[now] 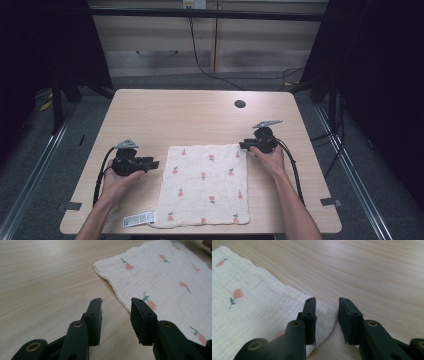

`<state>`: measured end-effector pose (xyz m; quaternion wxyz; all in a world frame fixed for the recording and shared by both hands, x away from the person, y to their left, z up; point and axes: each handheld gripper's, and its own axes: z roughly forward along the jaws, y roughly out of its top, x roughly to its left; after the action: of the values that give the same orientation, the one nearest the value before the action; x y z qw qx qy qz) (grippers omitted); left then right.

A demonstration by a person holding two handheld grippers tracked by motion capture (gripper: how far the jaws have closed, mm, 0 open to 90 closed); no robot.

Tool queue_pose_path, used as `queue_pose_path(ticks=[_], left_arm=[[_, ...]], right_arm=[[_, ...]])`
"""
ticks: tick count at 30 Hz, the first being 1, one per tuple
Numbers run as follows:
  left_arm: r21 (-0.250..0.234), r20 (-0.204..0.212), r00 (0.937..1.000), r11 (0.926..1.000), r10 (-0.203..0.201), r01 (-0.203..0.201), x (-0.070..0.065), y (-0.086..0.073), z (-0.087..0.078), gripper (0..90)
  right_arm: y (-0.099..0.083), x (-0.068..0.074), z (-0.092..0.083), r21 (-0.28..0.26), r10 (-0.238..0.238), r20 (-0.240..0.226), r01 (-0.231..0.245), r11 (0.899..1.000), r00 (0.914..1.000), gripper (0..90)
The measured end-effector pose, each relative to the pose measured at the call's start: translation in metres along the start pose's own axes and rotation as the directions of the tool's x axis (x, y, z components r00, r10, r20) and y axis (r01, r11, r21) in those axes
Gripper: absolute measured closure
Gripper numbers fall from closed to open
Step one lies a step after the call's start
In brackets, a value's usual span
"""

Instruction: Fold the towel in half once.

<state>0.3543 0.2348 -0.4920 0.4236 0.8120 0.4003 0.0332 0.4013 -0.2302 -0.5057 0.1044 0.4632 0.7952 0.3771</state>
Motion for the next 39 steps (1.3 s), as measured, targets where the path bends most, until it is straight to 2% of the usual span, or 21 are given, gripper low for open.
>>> queue_pose_path(ticks=[2, 3, 5, 7, 9, 11, 15, 19, 20, 21, 23, 27, 28, 29, 30, 31, 34, 36, 38, 39], left_arm=[[-0.019, 0.017, 0.9998, 0.9997, -0.013, 0.014, 0.003, 0.004, 0.001, 60.6], [-0.043, 0.028, 0.9996, 0.999, -0.009, 0.011, 0.003, 0.007, 0.002, 60.0], [-0.023, 0.02, 0.9998, 0.9997, 0.008, -0.007, 0.003, 0.012, 0.005, 58.9], [-0.031, 0.009, 0.9998, 0.9994, 0.017, -0.017, 0.005, 0.016, 0.01, 58.9], [-0.026, 0.014, 0.9999, 0.9997, -0.004, 0.004, 0.009, 0.021, 0.017, 58.9], [-0.024, 0.023, 0.9997, 0.9997, -0.001, 0.002, 0.011, 0.025, 0.022, 58.9], [-0.006, -0.002, 1.0, 1.0, -0.007, 0.006, 0.014, 0.033, 0.034, 58.1], [0.009, 0.007, 1.0, 0.9999, 0.006, -0.006, 0.014, 0.041, 0.046, 57.6], [0.002, 0.019, 0.9997, 0.9999, -0.013, 0.013, 0.016, 0.043, 0.05, 57.7], [0.011, 0.009, 0.9998, 0.9997, -0.02, 0.02, 0.017, 0.046, 0.054, 57.8], [0.023, 0.008, 0.9999, 0.9997, -0.007, 0.007, 0.016, 0.051, 0.061, 59.7], [0.048, -0.028, 0.9994, 0.9987, 0.021, -0.019, 0.01, 0.056, 0.072, 61.4], [0.042, -0.023, 0.9996, 0.999, 0.015, -0.014, 0.008, 0.055, 0.073, 61.4], [0.046, -0.021, 0.9993, 0.9985, 0.03, -0.029, 0.007, 0.055, 0.075, 61.6], [0.05, -0.044, 0.9982, 0.9981, 0.04, -0.038, 0.004, 0.055, 0.076, 61.5], [0.045, -0.034, 0.9987, 0.9983, 0.038, -0.037, 0.002, 0.055, 0.076, 60.5], [0.053, -0.049, 0.9957, 0.9956, 0.079, -0.076, -0.004, 0.054, 0.08, 61.1], [0.052, -0.041, 0.9967, 0.9964, 0.07, -0.068, -0.003, 0.054, 0.08, 61.2], [0.049, -0.05, 0.9955, 0.9958, 0.08, -0.078, -0.003, 0.054, 0.08, 64.2], [0.056, -0.059, 0.9935, 0.9939, 0.098, -0.094, -0.005, 0.054, 0.08, 65.5]], right_arm=[[0.0, 0.0, 0.0, -0.004, 0.001, 0.005, -0.001, 1.0, 1.0, 68.8], [0.0, 0.0, 0.0, -0.001, -0.004, 0.009, 0.004, 1.0, 1.0, 73.4], [0.0, 0.0, 0.0, 0.008, -0.001, -0.013, 0.001, 1.0, 0.9999, 86.9], [-0.001, 0.0, -0.001, 0.01, 0.013, -0.023, -0.012, 1.0, 0.9997, 87.7], [-0.001, 0.0, -0.001, 0.005, 0.019, -0.032, -0.018, 1.0, 0.9993, 88.2], [-0.001, -0.001, -0.003, -0.01, 0.033, -0.045, -0.034, 0.999, 0.9985, 88.3], [0.001, 0.002, -0.008, -0.035, 0.022, -0.064, -0.025, 0.999, 0.9977, 88.4], [0.001, 0.003, -0.01, -0.043, 0.016, -0.071, -0.019, 0.999, 0.9973, 88.4], [0.001, 0.004, -0.01, -0.044, 0.018, -0.072, -0.021, 0.999, 0.9973, 88.4], [0.001, 0.004, -0.011, -0.046, 0.017, -0.073, -0.02, 0.999, 0.9972, 88.4], [0.0, 0.005, -0.012, -0.056, 0.029, -0.082, -0.034, 0.998, 0.9962, 88.4], [-0.001, 0.006, -0.013, -0.064, 0.022, -0.092, -0.028, 0.998, 0.9955, 88.4], [-0.001, 0.006, -0.014, -0.068, 0.028, -0.094, -0.035, 0.997, 0.9952, 88.4], [-0.002, 0.005, -0.014, -0.071, 0.03, -0.097, -0.037, 0.997, 0.9948, 88.3], [-0.002, 0.005, -0.015, -0.074, 0.031, -0.098, -0.039, 0.996, 0.9947, 88.3], [-0.002, 0.005, -0.015, -0.074, 0.027, -0.1, -0.035, 0.997, 0.9946, 88.4], [-0.002, 0.005, -0.017, -0.074, 0.027, -0.1, -0.034, 0.997, 0.9947, 88.3], [-0.002, 0.004, -0.018, -0.08, 0.036, -0.105, -0.044, 0.996, 0.9938, 88.3], [-0.002, 0.005, -0.018, -0.078, 0.032, -0.104, -0.04, 0.996, 0.9941, 88.3], [-0.002, 0.005, -0.018, -0.078, 0.03, -0.103, -0.038, 0.996, 0.9942, 88.3]])
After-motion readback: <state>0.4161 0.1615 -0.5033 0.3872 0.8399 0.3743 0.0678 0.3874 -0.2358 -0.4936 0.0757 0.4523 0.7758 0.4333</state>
